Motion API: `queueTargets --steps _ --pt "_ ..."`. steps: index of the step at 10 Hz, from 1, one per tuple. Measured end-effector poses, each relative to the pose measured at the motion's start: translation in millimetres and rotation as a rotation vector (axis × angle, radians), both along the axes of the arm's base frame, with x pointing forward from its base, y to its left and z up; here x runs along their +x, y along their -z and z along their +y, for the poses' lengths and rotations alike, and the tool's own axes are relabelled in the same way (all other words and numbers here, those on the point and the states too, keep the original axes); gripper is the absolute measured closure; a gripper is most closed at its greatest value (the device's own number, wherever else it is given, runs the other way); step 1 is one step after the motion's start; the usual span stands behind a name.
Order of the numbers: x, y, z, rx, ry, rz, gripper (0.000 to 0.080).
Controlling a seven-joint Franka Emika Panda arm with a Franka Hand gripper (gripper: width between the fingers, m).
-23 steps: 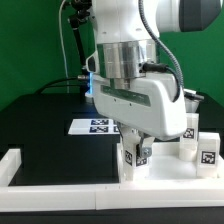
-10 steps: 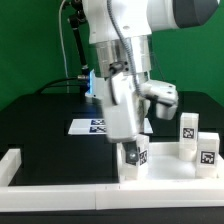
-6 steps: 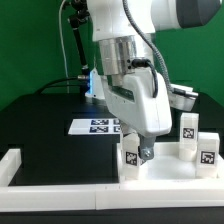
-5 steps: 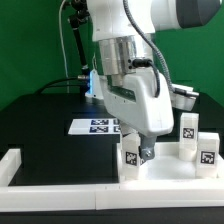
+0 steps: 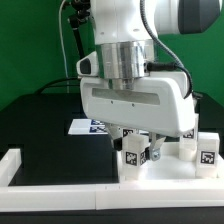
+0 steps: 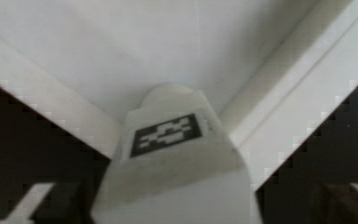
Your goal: Assemble square table
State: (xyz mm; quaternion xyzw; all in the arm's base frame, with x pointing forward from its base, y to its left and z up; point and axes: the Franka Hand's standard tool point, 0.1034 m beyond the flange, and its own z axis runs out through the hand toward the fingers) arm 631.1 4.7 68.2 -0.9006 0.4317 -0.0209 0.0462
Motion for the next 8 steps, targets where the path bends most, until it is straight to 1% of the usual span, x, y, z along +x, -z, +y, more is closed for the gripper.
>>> queueTargets --steps 1,2,3,8 --pt "0.0 0.0 -0.2 0.000 0.004 0.000 0.0373" --pt "-1.0 0.6 -0.4 0.004 0.042 0.006 0.0373" --pt "-2.1 1.3 -1.8 0.010 0.120 0.014 0.0507" --pt "-2.9 1.5 -4.4 0.037 0.471 0.039 0.0507"
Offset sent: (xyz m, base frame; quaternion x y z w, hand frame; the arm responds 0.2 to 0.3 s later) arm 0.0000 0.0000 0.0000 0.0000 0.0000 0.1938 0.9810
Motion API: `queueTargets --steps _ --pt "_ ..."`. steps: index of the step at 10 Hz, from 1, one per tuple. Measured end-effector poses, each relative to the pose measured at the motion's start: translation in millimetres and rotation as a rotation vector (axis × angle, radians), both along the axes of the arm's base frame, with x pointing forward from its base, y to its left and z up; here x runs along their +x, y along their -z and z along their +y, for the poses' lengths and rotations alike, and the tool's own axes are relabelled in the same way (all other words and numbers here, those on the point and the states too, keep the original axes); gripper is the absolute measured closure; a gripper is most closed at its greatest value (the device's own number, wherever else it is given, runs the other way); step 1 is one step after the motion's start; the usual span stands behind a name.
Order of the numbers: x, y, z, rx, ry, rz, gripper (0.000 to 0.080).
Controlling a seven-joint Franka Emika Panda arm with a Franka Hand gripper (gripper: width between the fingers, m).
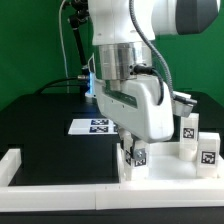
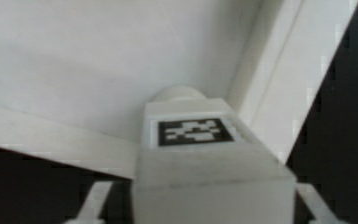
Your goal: Assemble square table
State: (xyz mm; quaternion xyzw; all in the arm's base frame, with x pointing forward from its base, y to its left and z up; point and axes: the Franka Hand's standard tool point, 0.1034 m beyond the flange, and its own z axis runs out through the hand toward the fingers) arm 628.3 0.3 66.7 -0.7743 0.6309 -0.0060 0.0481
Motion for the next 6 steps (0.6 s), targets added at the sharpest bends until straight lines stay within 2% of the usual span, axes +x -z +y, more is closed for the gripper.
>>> queueTargets --steps 3,5,6 --pt "-2.0 0.5 -0.3 0.087 0.426 0.037 0.0507" --pt "-1.2 -0.9 0.4 0.109 0.619 0.061 0.0507" --pt "-2.0 -0.7 -0.2 0.104 0.691 0.068 0.0501"
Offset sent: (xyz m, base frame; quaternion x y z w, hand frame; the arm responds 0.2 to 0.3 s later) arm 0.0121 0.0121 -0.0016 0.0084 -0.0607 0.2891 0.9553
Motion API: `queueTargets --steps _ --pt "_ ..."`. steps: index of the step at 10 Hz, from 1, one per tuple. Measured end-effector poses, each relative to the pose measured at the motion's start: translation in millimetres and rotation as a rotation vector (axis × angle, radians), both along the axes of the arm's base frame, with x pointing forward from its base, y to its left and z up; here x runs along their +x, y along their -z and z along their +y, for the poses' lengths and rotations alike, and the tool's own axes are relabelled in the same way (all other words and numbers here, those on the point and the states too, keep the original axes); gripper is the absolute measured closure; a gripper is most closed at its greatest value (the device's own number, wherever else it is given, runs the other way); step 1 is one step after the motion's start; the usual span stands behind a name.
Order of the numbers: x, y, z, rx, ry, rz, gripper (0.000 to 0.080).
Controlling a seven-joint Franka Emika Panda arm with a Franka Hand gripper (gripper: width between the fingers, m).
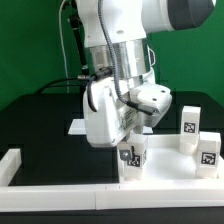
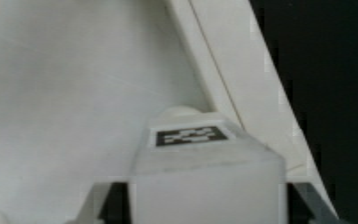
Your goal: Assemble square table
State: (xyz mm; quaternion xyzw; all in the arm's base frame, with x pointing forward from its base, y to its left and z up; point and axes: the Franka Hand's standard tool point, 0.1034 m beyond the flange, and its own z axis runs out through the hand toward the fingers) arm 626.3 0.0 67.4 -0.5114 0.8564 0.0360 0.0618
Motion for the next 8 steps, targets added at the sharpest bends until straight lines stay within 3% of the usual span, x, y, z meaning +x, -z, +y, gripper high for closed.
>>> queueTargets --steps 1,2,3,4,5,8 --pt "-1.2 -0.2 -1.0 -0.011 0.029 0.009 0.0501" --pt "-1.8 0.3 -0.9 -0.011 0.028 0.011 0.0448" --pt "-2.2 1.0 -0.8 -0.011 0.027 0.012 0.0311" --pt "-2.0 0.6 0.2 -0.011 0.025 0.011 0.0311" --pt "-1.1 -1.7 5.0 -0.009 0.018 0.007 0.0182" --pt "-0.7 -41.0 22.9 0.020 0.002 -0.037 0.0152"
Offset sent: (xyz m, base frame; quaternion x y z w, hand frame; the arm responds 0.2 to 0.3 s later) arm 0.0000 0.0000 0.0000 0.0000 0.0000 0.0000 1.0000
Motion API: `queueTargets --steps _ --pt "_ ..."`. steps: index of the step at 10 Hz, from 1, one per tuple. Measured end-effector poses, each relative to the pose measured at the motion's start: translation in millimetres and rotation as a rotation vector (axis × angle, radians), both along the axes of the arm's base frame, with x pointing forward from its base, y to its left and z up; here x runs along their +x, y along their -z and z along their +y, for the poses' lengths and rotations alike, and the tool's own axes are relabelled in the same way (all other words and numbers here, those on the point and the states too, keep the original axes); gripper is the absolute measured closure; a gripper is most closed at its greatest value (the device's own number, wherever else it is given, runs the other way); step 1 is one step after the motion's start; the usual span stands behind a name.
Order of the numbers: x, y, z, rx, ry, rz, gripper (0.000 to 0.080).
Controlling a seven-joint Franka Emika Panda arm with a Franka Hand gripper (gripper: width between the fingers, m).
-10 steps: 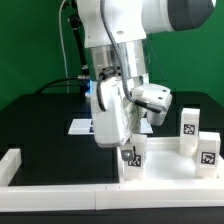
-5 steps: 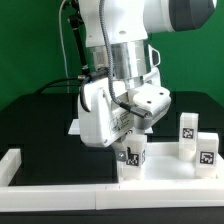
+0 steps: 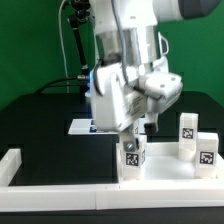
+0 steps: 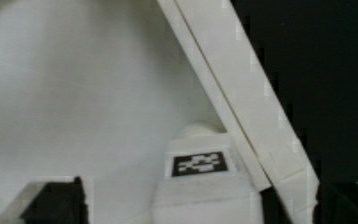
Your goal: Assemble square table
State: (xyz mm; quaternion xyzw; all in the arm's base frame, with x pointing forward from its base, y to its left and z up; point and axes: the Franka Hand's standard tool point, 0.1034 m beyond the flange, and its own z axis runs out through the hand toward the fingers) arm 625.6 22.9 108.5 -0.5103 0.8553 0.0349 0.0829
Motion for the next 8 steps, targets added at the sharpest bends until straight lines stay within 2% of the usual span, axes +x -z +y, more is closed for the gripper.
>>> queueTargets --steps 2,3,8 --pt "5.0 -28.9 3.0 0.020 0.002 -0.040 0.0150" --pt "5.5 -31.8 1.8 0.025 0.008 -0.042 0.0150" --pt "4.3 -27.5 2.3 0.023 0.007 -0.036 0.0150"
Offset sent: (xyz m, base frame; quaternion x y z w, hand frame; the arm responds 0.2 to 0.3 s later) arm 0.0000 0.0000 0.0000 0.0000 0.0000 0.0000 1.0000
